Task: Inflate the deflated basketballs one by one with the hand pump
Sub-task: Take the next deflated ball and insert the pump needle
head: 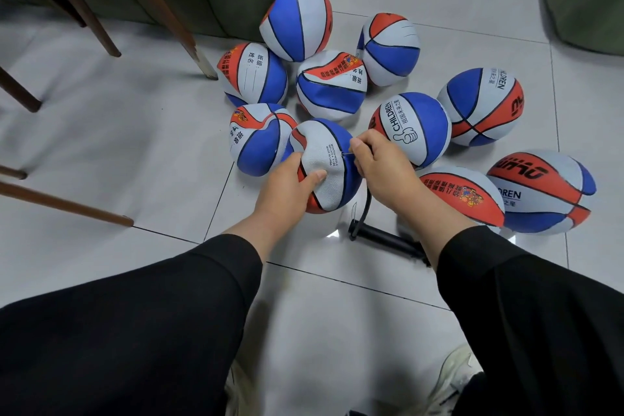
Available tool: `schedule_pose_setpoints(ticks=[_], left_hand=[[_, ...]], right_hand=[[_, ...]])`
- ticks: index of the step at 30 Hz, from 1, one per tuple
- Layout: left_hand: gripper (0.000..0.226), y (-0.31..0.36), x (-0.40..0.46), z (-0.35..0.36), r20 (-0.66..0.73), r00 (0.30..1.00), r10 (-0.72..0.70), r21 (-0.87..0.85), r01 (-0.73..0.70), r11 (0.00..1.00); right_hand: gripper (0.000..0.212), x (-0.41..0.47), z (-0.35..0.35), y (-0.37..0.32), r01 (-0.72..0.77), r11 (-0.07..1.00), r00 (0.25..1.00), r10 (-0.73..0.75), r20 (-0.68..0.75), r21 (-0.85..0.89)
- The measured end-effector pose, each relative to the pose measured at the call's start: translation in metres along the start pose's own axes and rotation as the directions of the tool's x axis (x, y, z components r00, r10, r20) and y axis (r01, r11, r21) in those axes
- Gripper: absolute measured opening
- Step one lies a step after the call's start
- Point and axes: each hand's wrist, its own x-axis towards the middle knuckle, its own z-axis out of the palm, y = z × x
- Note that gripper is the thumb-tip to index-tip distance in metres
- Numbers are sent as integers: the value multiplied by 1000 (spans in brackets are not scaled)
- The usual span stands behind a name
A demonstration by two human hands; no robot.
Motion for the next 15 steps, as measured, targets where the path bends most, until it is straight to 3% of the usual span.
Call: schedule_pose_setpoints(ticks=[4, 8, 15], left_hand=[[33, 5, 1, 2, -41, 999, 28, 213, -18, 977], [34, 16, -3, 4, -65, 985, 161, 416, -120, 901], [34, 27, -12, 13, -46, 976, 212, 450, -170, 877]], right_hand=[[23, 0, -3, -2, 17, 990, 1000, -17, 4, -142], [21, -2, -3, -2, 29, 992, 1000, -27, 14, -126], [24, -3, 10, 1, -27, 993, 1000, 26, -13, -113]])
